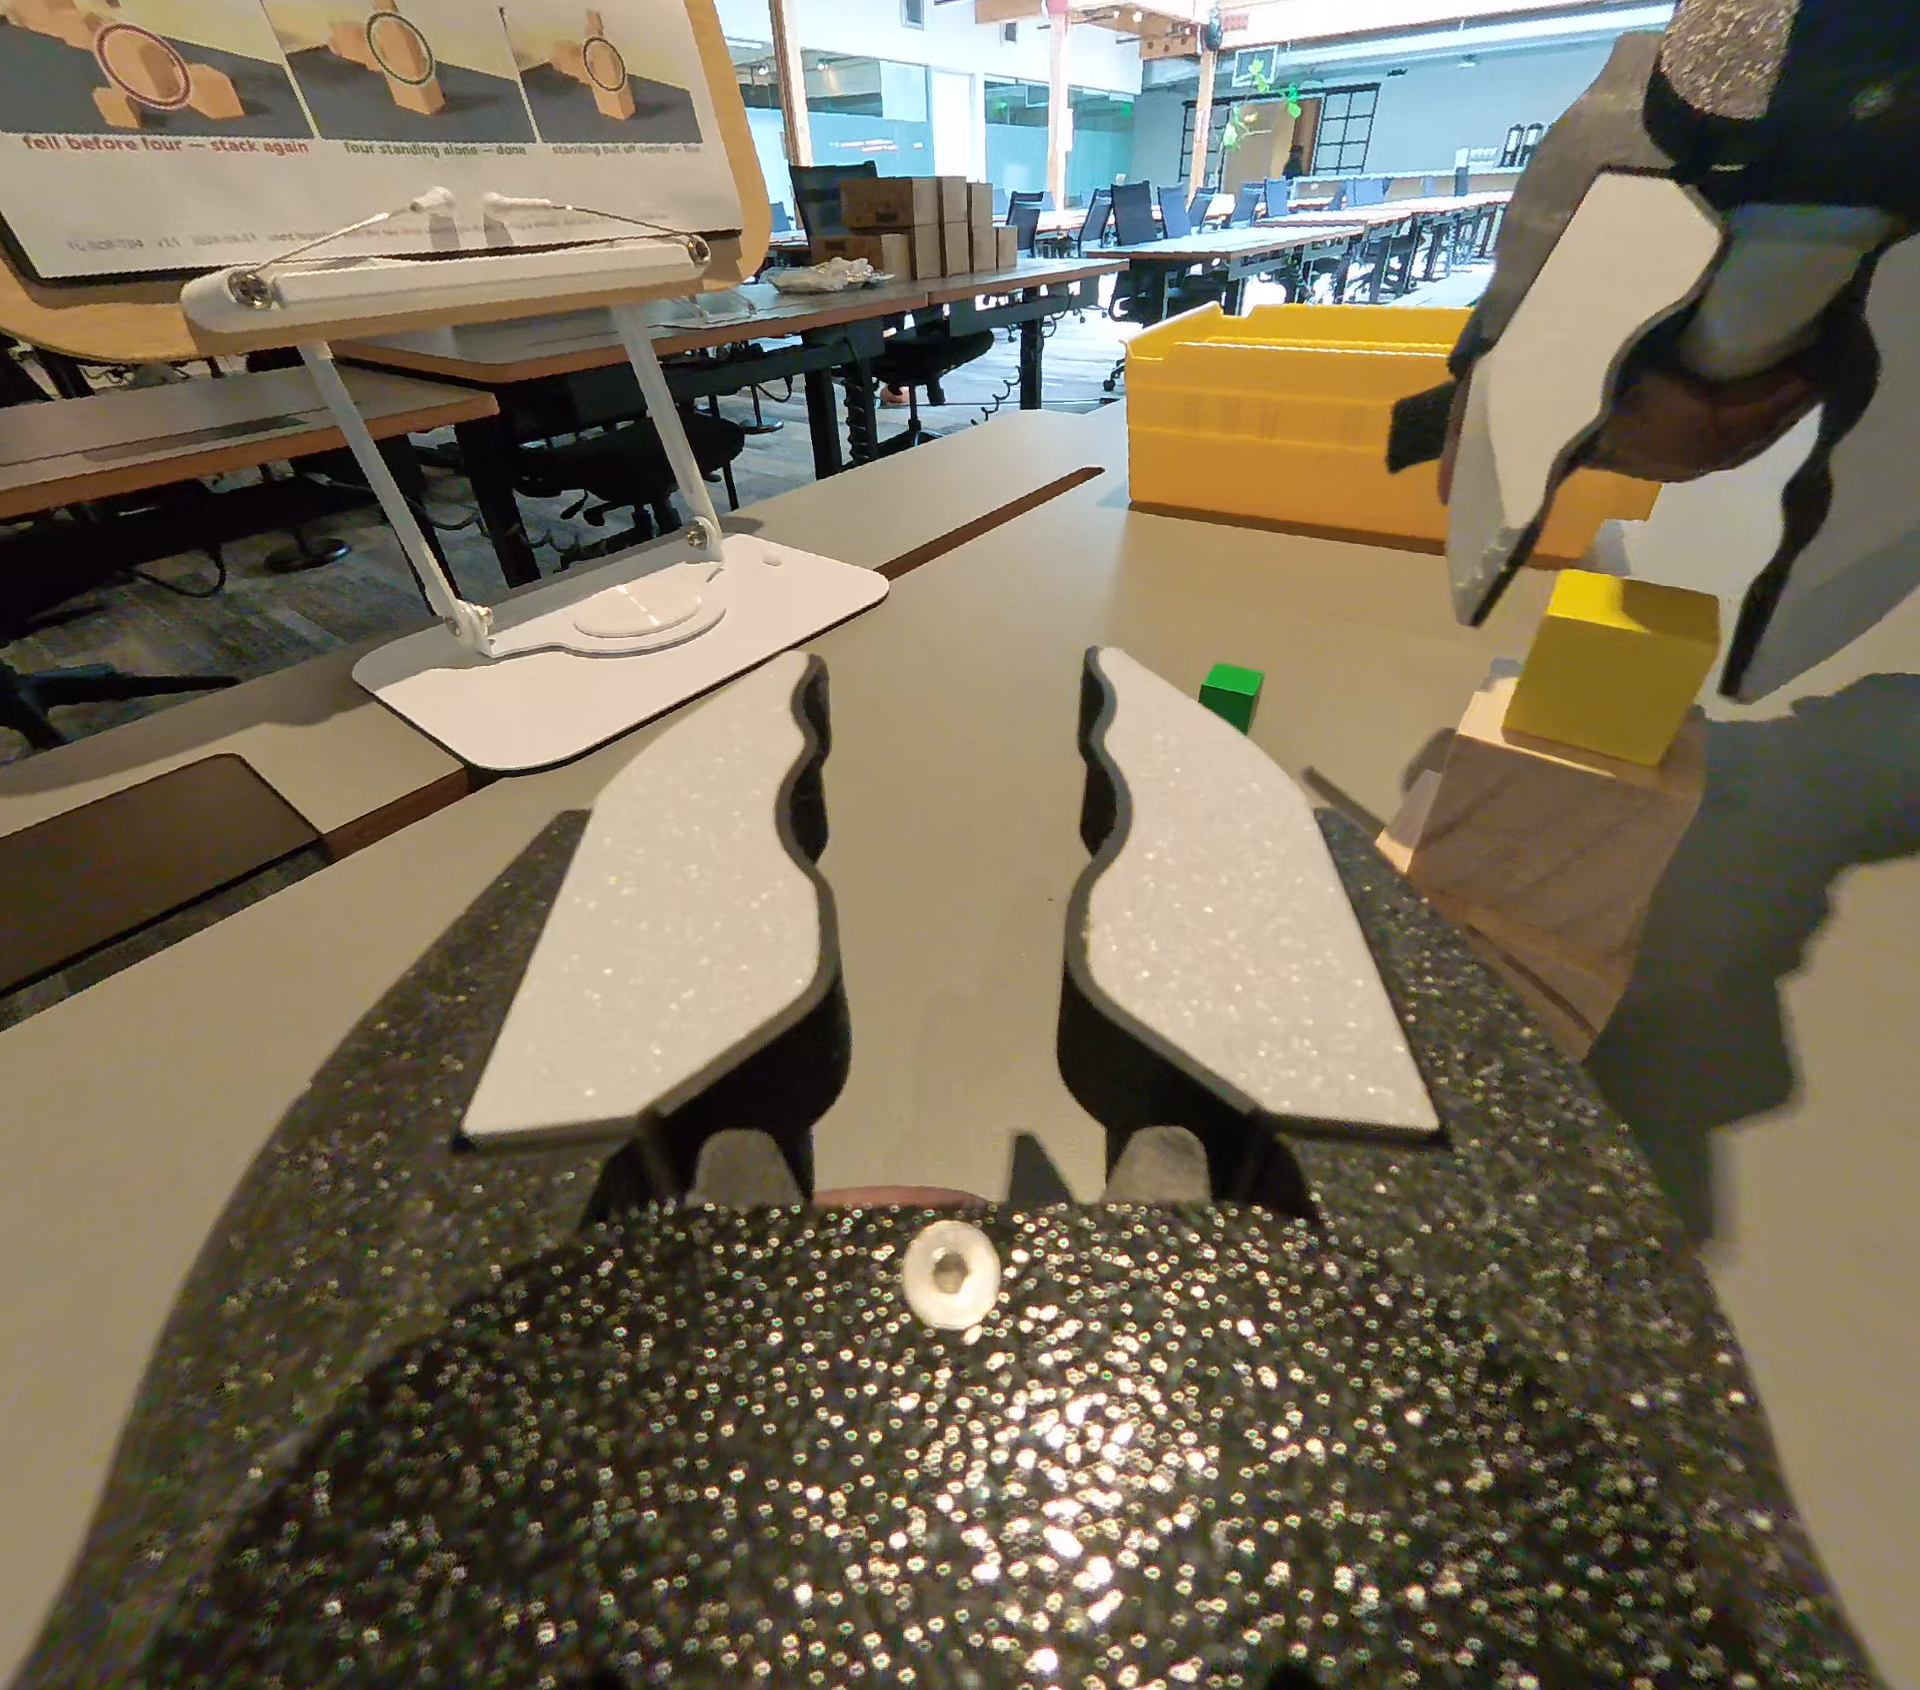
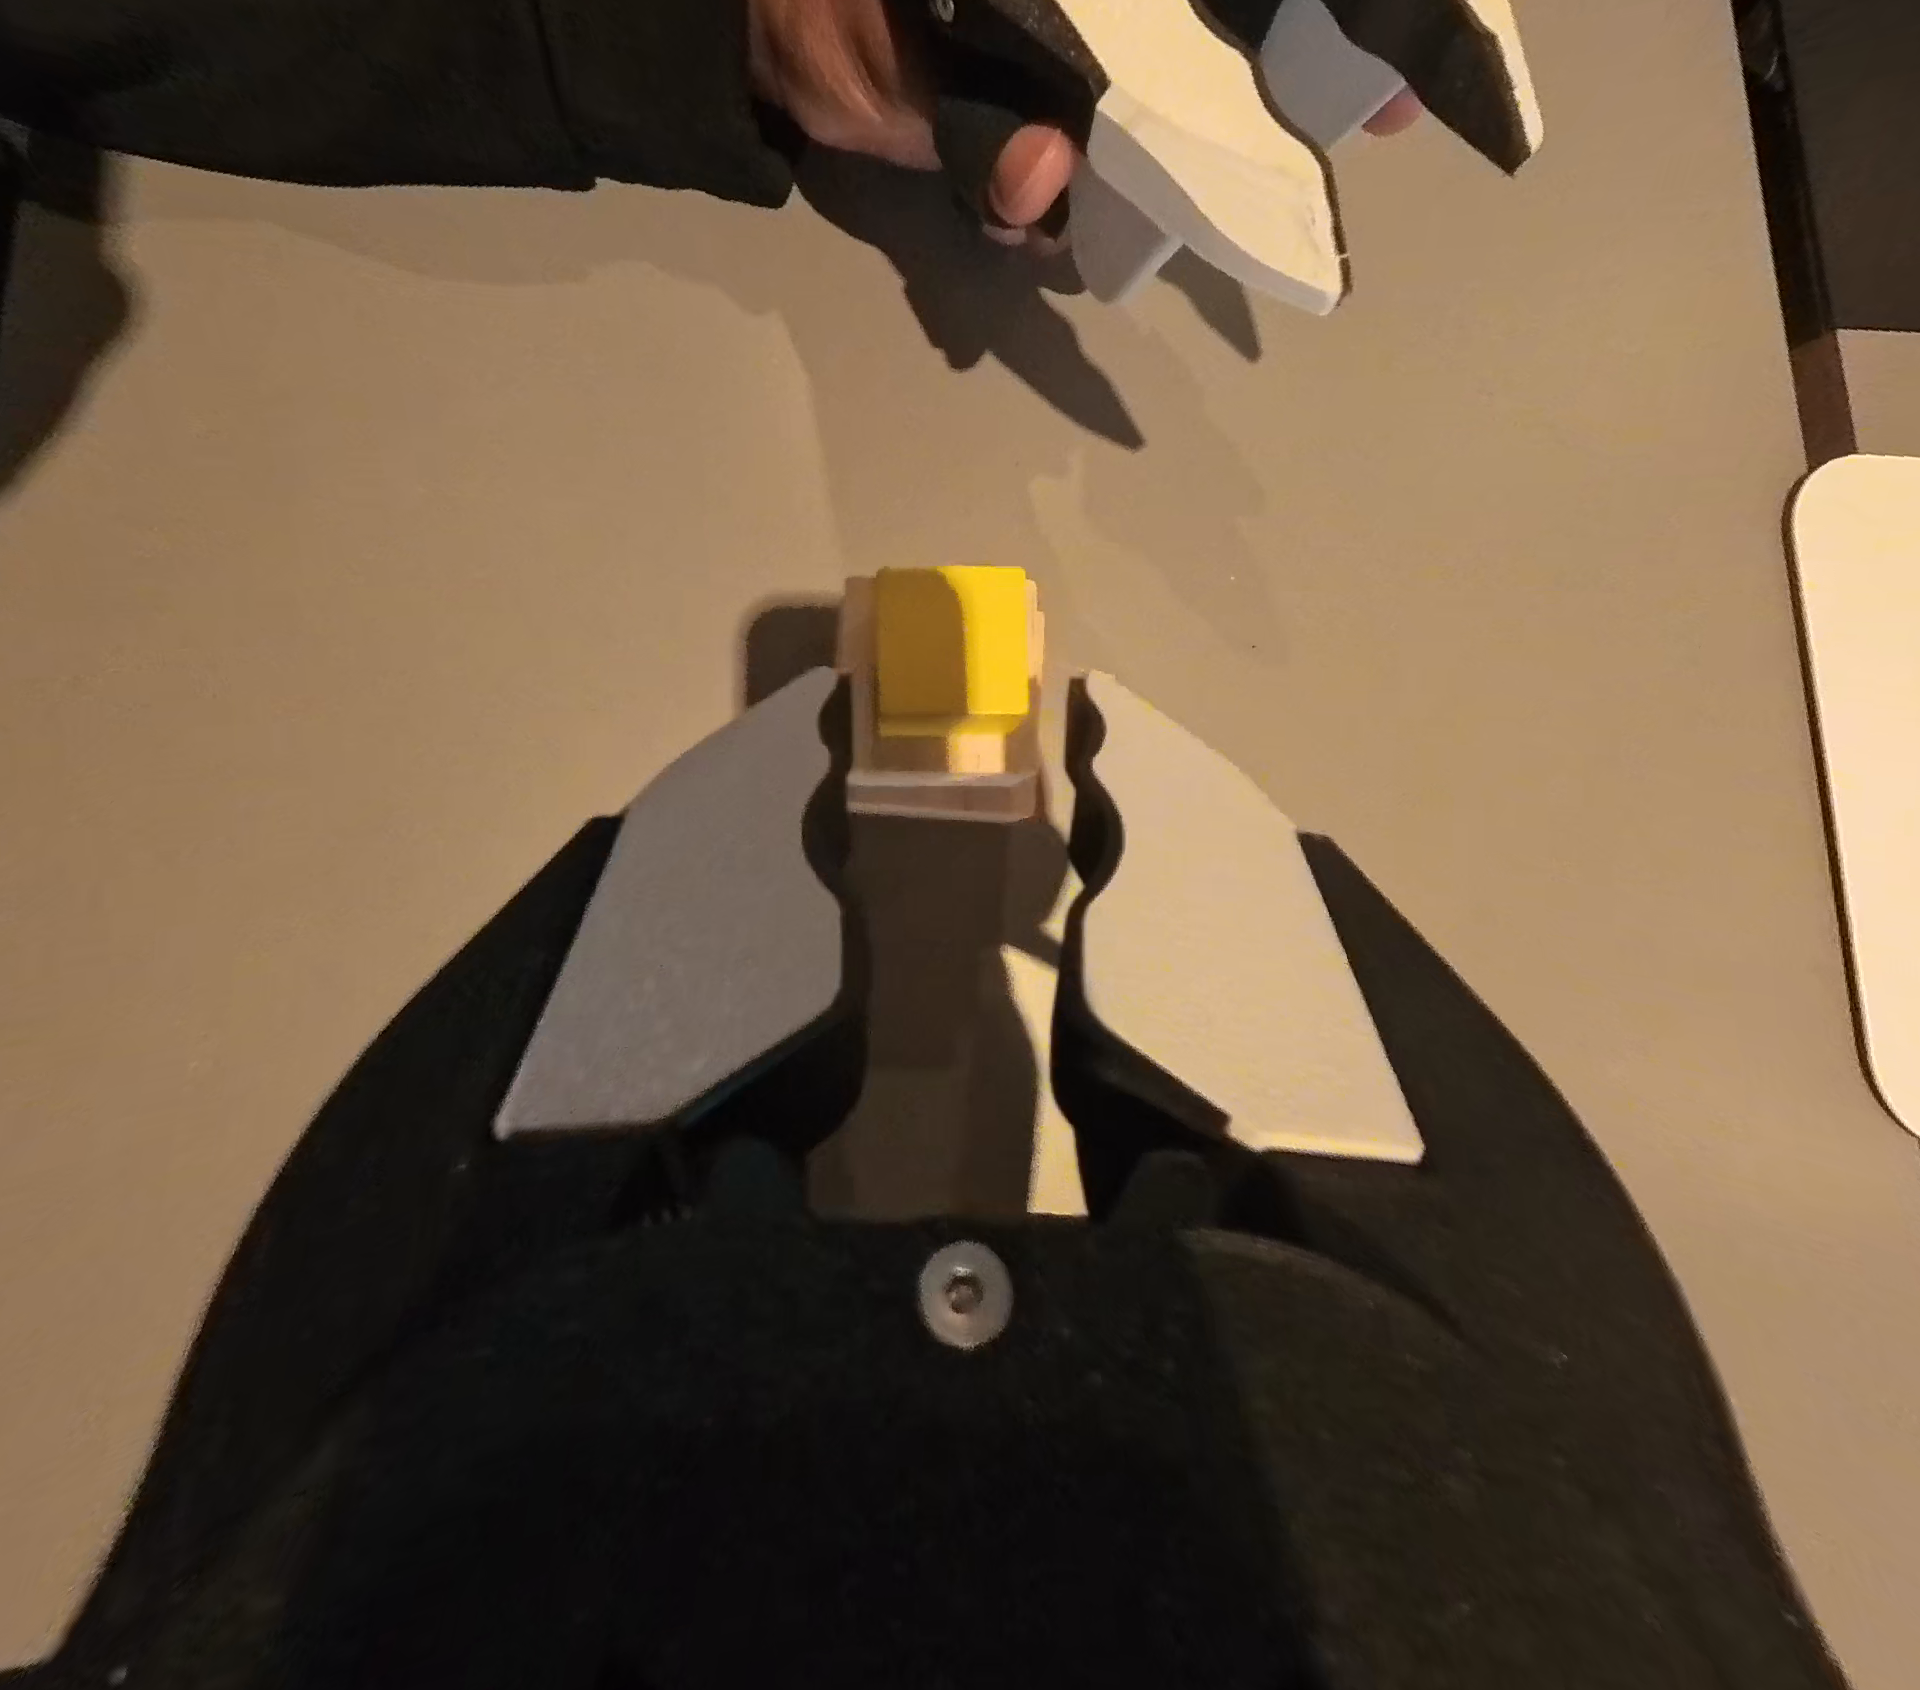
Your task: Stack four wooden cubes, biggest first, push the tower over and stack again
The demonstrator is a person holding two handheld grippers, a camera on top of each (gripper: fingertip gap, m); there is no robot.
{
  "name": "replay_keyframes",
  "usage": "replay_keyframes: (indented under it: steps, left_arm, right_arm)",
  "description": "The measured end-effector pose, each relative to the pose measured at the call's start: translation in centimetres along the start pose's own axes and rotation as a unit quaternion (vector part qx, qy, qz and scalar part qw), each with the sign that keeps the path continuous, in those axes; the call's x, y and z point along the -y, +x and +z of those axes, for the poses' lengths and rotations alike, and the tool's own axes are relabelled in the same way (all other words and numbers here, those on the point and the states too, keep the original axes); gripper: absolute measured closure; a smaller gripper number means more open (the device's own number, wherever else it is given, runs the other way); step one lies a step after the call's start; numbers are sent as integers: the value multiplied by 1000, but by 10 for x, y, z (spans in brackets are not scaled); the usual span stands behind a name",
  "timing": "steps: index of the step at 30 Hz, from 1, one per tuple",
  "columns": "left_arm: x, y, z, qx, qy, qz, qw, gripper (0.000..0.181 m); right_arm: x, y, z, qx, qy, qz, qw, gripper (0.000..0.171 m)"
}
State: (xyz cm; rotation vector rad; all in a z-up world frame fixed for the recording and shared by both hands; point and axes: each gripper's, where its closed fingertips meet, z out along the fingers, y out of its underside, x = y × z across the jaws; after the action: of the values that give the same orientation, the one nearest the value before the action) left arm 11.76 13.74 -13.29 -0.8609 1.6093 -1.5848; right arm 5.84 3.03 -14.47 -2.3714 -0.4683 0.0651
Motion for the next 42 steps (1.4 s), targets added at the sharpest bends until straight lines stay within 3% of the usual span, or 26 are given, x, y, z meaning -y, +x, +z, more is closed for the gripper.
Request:
replay_keyframes:
  steps: [11,16,21,26,31,37,42]
  left_arm:
    - [1,3,-1,-16,4,-4,1000,135]
    - [1,3,-1,-16,4,-6,1000,135]
    - [1,2,-1,-16,5,-8,1000,135]
    - [1,2,-1,-16,5,-7,1000,135]
    - [1,3,-1,-16,4,-7,1000,135]
    - [2,2,-2,-17,7,-10,1000,135]
    - [2,2,-2,-17,8,-12,1000,135]
  right_arm:
    - [-19,-1,6,3,13,26,1000,107]
    - [-16,-1,15,-10,43,45,998,108]
    - [-14,-2,20,-22,49,52,997,127]
    - [-13,-2,20,-23,50,66,996,127]
    - [-14,-2,20,-25,42,66,997,126]
    - [-21,2,7,-17,30,54,998,109]
    - [-47,37,-20,-48,31,49,997,106]
